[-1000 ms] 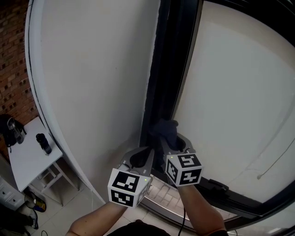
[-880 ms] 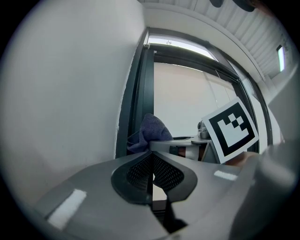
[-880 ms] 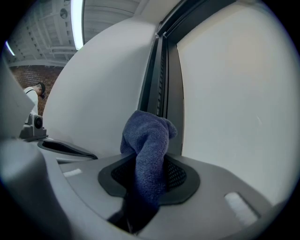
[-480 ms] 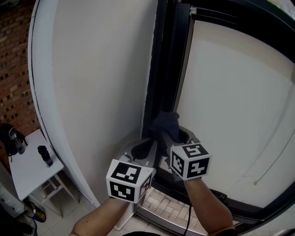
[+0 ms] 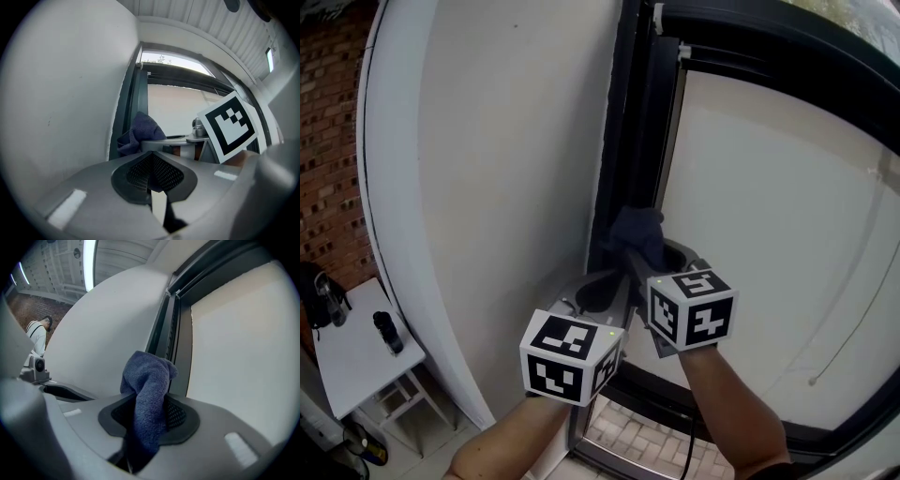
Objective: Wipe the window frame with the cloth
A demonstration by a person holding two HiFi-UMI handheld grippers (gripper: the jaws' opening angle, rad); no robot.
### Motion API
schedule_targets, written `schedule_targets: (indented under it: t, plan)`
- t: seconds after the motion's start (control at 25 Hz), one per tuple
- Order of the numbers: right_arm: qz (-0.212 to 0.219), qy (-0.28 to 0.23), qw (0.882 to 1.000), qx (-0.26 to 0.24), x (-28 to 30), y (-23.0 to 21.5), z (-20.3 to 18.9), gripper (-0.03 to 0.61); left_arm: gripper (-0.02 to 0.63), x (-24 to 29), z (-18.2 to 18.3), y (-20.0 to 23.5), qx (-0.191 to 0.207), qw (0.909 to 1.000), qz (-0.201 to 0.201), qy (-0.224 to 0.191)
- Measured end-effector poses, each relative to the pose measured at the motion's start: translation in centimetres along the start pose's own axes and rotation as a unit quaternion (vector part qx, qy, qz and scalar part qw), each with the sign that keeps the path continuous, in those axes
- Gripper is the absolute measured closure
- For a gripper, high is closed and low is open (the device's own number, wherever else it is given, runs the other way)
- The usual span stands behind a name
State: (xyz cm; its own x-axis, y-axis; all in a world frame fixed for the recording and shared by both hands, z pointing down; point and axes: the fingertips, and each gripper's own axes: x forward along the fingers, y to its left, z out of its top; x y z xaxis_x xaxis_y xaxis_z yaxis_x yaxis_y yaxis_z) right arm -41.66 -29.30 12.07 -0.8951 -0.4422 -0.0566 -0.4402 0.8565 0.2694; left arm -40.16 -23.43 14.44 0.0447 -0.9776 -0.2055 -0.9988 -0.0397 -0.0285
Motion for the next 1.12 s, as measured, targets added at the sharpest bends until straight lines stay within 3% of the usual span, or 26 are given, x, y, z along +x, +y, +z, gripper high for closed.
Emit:
schedule_targets:
  t: [0.28,0.44,0.68,0.84,1.12]
  plan:
    - [-0.002,-0.008,1.000,-0.018,0.1,-1.4,3.6,0.451,0.620,1.5,2.3,0.3,0.002,1.0000,0.001,-0.002]
    - [0.003,-0.018,1.000,-0.024,0.3,-2.1,5.8,0.450,0.620,2.2,4.7,0.8,0.016,0.9993,0.021,-0.027]
    - [0.003,-0.042,0.998,-0.037,1.0,-3.4,8.6,0.449,0.620,3.9,5.3,1.3,0.027,0.9987,0.024,-0.036]
    - [-0.005,-0.061,0.996,-0.059,1.0,-4.3,12.2,0.449,0.620,4.9,6.9,1.1,0.015,0.9985,0.024,-0.047]
    - [-0.011,-0.080,0.995,-0.053,0.7,-5.9,17.3,0.451,0.620,6.1,9.7,1.1,0.041,0.9975,0.021,-0.053]
